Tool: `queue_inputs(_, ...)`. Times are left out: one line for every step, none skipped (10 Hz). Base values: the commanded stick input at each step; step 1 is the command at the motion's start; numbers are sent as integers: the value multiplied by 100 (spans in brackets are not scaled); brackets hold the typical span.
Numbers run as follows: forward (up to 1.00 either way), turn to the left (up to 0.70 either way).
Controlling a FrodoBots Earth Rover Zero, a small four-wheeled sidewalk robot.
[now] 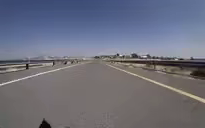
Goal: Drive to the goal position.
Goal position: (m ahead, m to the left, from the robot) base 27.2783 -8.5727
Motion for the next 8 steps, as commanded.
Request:
queue_inputs(100, 0)
queue_inputs(100, 0)
queue_inputs(100, 0)
queue_inputs(100, 0)
queue_inputs(100, 0)
queue_inputs(100, 0)
queue_inputs(100, 0)
queue_inputs(100, 0)
